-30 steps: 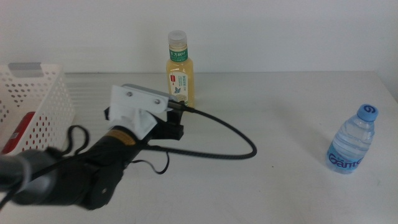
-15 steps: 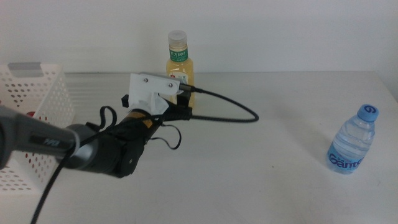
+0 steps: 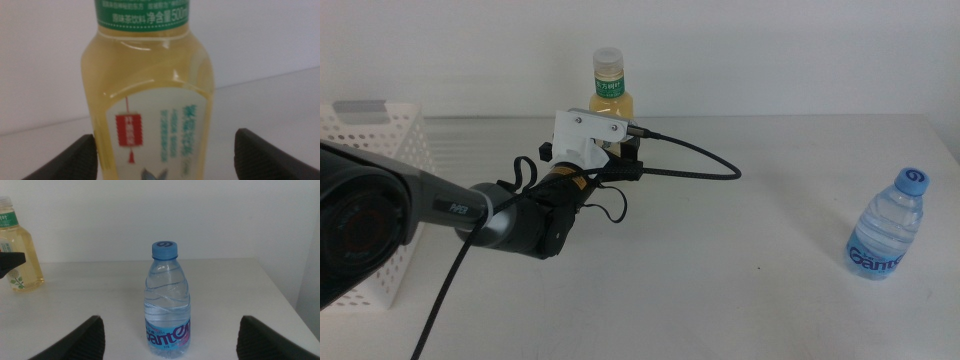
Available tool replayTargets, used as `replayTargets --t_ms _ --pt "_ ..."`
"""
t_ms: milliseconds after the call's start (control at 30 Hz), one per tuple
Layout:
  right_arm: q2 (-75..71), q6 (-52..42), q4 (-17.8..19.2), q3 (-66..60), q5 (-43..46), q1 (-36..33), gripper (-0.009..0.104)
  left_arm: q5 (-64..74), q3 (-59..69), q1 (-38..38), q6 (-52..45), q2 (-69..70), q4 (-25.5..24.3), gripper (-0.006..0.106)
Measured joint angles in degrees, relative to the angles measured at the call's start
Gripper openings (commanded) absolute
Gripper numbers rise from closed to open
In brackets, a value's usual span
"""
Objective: Use arms to grab the bottles and put them into the dustbin to the left of the table.
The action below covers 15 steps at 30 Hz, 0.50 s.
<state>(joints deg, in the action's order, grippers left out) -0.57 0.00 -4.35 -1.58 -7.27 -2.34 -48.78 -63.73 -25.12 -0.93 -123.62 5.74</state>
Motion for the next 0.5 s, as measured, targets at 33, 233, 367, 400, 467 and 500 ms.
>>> replayTargets --t_ms 33,233,367,400,467,500 --pt "0.0 0.0 0.0 0.0 0.0 0.0 0.076 0.0 -0.6 0.2 0.0 -0.5 0.0 0.090" --pt "0.0 0.0 0.0 0.0 0.0 0.0 0.076 0.1 -4.1 1.1 0.0 -3.3 -0.4 0.090" --pt "0.0 0.0 0.0 0.0 0.0 0.0 0.076 0.2 -7.7 1.3 0.0 -5.1 -0.7 0.090" --pt "0.0 0.0 0.0 0.0 0.0 0.0 0.076 0.2 -8.4 1.3 0.0 -5.7 -0.7 0.090" --pt "0.0 0.0 0.0 0.0 0.0 0.0 0.076 0.2 -10.3 1.3 0.0 -7.0 -0.9 0.090" --pt "0.0 0.0 0.0 0.0 0.0 0.0 0.076 0.1 -11.1 1.3 0.0 -7.5 -0.9 0.090"
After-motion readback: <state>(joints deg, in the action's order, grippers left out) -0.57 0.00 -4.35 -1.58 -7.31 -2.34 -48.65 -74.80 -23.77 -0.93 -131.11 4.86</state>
